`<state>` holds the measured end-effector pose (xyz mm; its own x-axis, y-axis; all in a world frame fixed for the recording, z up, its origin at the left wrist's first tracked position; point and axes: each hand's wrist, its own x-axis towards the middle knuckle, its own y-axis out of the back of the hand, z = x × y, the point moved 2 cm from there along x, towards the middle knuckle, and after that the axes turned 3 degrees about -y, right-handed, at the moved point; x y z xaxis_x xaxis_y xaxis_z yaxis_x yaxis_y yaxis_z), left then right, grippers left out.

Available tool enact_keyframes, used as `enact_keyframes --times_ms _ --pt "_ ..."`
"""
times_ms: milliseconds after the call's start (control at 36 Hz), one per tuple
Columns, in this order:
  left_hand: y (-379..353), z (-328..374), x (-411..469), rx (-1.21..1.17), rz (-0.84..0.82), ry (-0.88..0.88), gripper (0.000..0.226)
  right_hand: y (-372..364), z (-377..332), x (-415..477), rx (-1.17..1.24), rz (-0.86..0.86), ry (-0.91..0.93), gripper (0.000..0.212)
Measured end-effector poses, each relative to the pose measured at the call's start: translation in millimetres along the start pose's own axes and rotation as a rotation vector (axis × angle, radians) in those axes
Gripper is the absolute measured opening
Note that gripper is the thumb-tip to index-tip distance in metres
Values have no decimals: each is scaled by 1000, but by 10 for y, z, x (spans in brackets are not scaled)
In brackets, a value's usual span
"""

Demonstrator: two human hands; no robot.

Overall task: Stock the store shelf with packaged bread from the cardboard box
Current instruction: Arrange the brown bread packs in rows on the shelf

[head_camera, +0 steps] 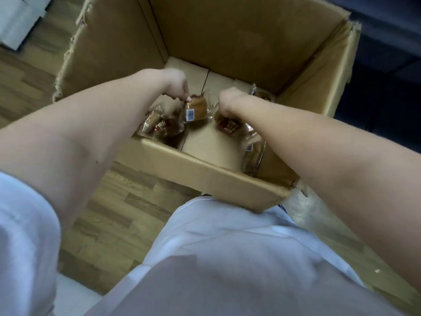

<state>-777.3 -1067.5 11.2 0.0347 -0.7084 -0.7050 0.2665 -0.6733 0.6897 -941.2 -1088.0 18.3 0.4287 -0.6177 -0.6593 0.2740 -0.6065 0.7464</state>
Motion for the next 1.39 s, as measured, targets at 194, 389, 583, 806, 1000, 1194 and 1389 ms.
enact_keyframes --times_ms 194,389,583,806,1000,1194,1389 --pt "274 -102 -244 -362 448 92 31 393 94 -84 475 496 -99 27" --pt "494 -186 -608 -498 588 73 28 657 105 -298 710 667 -28 20" --pt "729 -195 -922 -684 789 30 26 946 60 -523 791 783 4 21" --pt "794 -49 -1055 -1024 866 -25 27 1072 118 -754 1018 957 36 14" --pt "835 221 -1085 -1072 905 -77 26 1022 323 -908 1120 1019 39 14" --pt "1006 748 -1015 -1141 919 -146 24 1149 824 -1184 1176 1150 6 17" --pt "1210 1650 -895 -1232 890 -254 19 1126 1675 -1531 1165 1240 -54 16"
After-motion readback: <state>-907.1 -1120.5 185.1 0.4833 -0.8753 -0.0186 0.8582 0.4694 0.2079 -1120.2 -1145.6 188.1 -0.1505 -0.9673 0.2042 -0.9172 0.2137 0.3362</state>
